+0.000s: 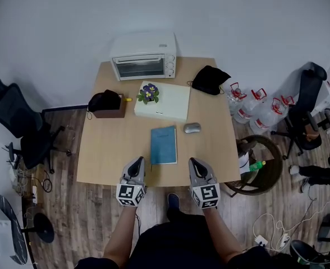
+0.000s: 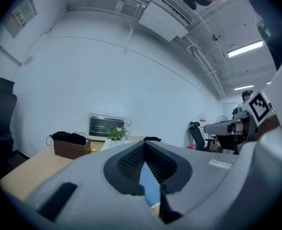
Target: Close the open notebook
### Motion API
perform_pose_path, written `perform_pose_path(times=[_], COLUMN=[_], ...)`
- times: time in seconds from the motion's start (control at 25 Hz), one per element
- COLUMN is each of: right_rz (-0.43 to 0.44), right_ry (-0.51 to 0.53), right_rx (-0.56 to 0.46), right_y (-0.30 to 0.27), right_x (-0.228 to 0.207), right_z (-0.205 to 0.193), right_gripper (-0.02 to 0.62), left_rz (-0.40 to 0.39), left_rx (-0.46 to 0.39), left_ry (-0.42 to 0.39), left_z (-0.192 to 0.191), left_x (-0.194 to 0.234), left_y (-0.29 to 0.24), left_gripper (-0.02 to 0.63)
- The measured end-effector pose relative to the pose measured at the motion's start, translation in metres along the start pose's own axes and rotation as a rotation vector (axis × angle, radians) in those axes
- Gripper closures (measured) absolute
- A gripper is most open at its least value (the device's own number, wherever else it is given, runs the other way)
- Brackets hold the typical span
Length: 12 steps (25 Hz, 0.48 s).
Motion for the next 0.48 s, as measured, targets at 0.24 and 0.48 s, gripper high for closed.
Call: perform_pose_path(times=[0.24,0.48], right_rz=[-0.012,-0.017], right_ry=[-0.025,-0.005], right_rx=[-0.018,-0.020], right_y=[0.007,0.012], right_x=[0.001,0.006], right_z=[0.000,0.001], right_gripper=[0.589,0.589], left_rz=[0.055,0.069], left_rx=[-0.076,-0.088], left_ry=[-0.045,-0.031], left_z=[0.026,0.033], left_x=[0.005,0.003], left_y=[0.028,0.045], left_gripper=[0.612,0.612])
Point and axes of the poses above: the fingertips, and each gripper's own axes: y backward along the fingers, x to its left, z out of its top, the point moved 8 cm from there along y, backward along the fingers, and after that the axes turned 3 degrees about z, right-handed, at the moved point
